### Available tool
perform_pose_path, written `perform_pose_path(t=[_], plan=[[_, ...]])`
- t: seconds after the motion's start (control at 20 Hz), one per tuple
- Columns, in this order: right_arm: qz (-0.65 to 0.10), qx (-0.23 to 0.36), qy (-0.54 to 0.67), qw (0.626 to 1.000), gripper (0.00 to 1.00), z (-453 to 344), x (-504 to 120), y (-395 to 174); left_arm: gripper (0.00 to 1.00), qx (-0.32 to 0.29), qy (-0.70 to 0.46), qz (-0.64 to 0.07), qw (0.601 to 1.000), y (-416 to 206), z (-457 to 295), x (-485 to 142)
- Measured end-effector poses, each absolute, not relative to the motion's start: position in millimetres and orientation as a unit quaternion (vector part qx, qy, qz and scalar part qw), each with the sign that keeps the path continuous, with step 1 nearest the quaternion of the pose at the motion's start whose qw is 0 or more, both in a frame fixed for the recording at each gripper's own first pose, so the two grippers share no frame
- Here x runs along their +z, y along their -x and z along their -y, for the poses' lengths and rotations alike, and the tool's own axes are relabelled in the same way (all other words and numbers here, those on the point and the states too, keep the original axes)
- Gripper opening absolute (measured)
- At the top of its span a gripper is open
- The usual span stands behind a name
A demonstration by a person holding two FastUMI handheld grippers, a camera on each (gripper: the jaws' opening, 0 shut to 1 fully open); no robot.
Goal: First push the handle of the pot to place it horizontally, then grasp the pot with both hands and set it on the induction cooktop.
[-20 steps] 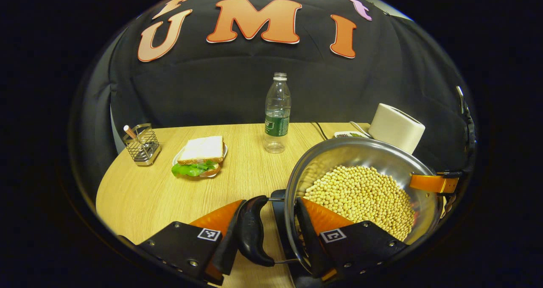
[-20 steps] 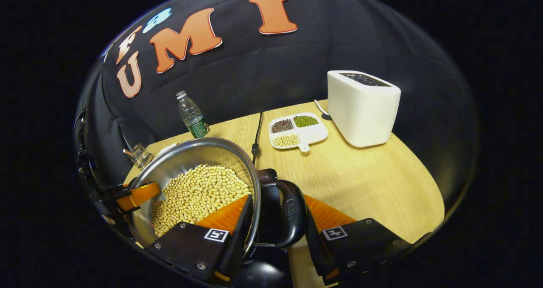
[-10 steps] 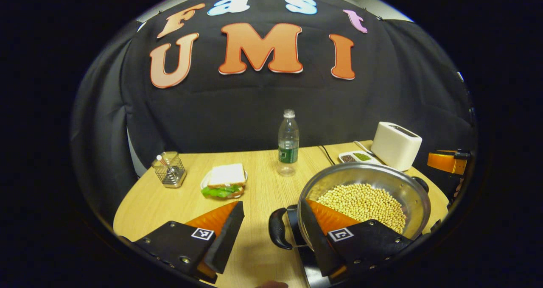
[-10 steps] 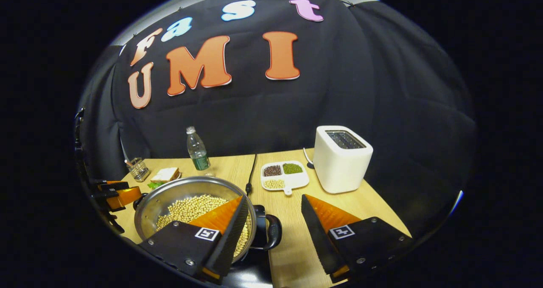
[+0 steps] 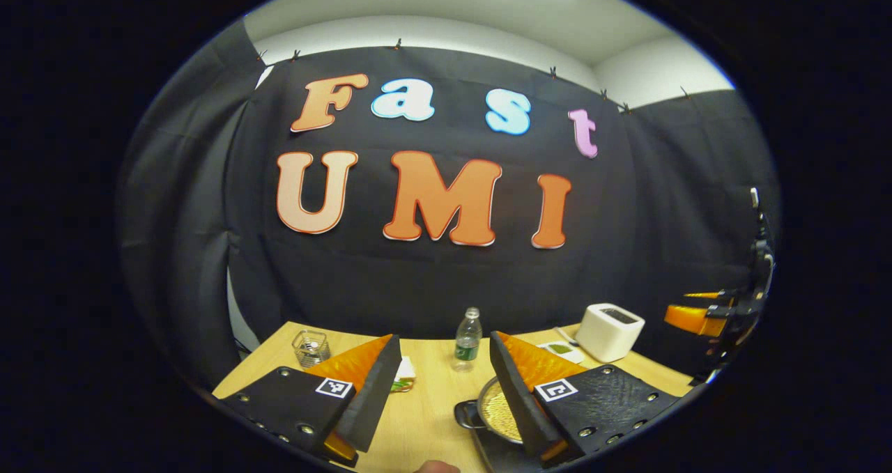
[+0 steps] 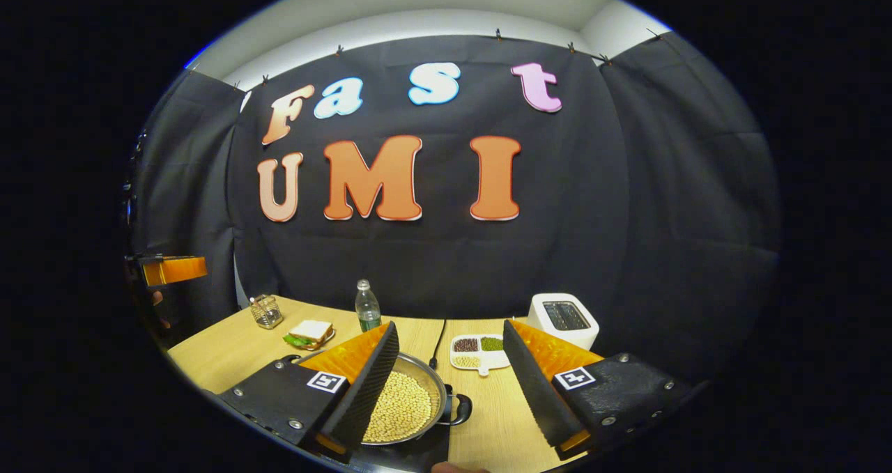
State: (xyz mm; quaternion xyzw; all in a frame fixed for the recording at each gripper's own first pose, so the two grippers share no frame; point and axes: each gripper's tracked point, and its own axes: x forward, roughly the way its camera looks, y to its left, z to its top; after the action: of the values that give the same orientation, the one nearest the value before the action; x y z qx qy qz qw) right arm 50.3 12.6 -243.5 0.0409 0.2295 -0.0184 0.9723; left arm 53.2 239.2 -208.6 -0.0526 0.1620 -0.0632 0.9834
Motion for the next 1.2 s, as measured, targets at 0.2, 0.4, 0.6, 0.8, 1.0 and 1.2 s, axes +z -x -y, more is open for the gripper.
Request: perform_pose_path(t=[0.2,0.4,0.6,0.8,1.0,1.2], plan=[[-0.18,0.001,-0.04,0.983,0.93,-16,-187,-42,0.8,-0.017,0.057,-0.117,0.991,-37,-291,-139],[-0.136,0.006,-0.039,0.99,0.93,-10,-139,-40,0.77,0.009,0.056,-0.069,0.996,-13,-315,-73],[-0.105,0.014,-0.012,0.994,0.93,-5,-90,-34,0.79,0.035,0.056,-0.021,0.998,10,-339,-3],[-0.056,0.008,0.01,0.998,0.89,-3,-29,-31,0.76,0.084,0.028,0.038,0.995,32,-359,59],[-0.024,0.014,0.019,0.999,0.97,-5,20,-24,0.76,0.12,-0.015,0.066,0.99,45,-364,101],[0.012,0.004,0.028,1.0,0.95,-2,55,-22,0.76,0.132,-0.057,0.075,0.987,58,-349,115]])
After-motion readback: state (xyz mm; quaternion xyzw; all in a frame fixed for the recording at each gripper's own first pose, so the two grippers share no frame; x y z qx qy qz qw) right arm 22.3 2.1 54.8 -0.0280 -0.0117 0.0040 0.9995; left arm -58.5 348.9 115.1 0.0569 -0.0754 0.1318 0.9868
